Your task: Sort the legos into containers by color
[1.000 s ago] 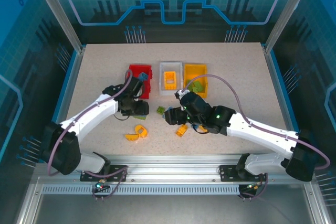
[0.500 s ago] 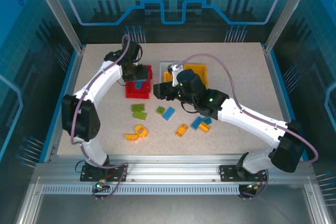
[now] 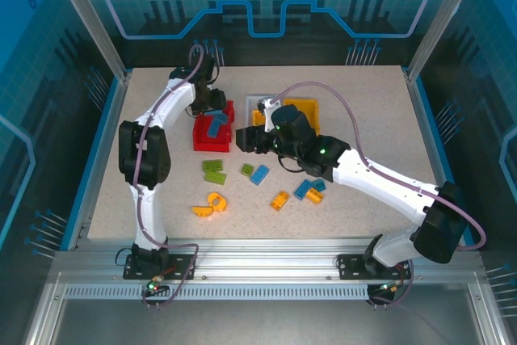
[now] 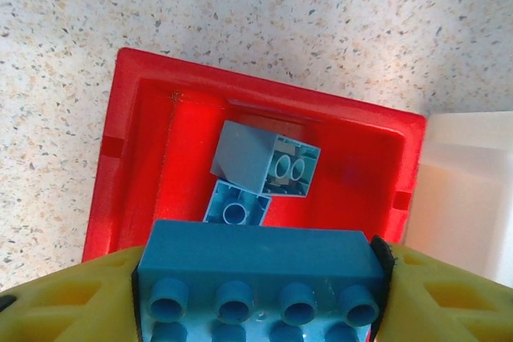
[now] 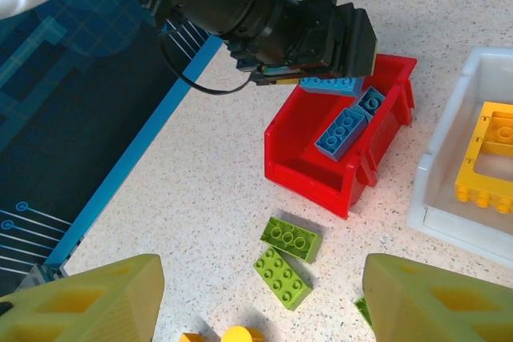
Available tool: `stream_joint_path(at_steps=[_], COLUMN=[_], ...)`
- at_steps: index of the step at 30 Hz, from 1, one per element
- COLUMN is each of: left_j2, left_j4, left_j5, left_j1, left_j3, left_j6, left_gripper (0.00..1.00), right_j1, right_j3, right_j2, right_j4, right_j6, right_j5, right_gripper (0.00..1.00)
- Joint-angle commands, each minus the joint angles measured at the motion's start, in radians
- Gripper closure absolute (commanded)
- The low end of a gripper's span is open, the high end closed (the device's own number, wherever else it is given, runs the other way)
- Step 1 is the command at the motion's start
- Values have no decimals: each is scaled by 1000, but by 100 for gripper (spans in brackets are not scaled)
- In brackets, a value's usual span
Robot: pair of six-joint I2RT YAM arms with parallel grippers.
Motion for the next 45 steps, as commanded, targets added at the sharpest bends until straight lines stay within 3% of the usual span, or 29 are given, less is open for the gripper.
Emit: stream_joint_path(at_steps=[1, 19, 26, 32, 38, 45], left_j2=[28, -37, -137, -400, -802, -1094], left_j4=[-26, -45, -36, 12, 87, 171], left_j5=[-4, 27, 33, 37, 86, 79], left_j1=[5, -2, -10, -65, -182, -504], left_j3=[33, 30, 0, -206, -603, -950], left_j6=[2, -25, -48, -99, -222, -474], left_gripper=[40, 19, 24, 28, 30, 30], right_j1=[-11, -15, -14, 8, 80, 71], right_j3=[-3, -9, -27, -64, -106, -241], right_j2=[13, 3, -23, -36, -37, -152], right_j4=[16, -13, -26, -82, -209, -540], right_j6=[11, 11, 4, -17, -44, 180], right_j5=[-18, -19, -7, 33, 131, 294], right_gripper=[32, 30, 31, 33, 35, 34])
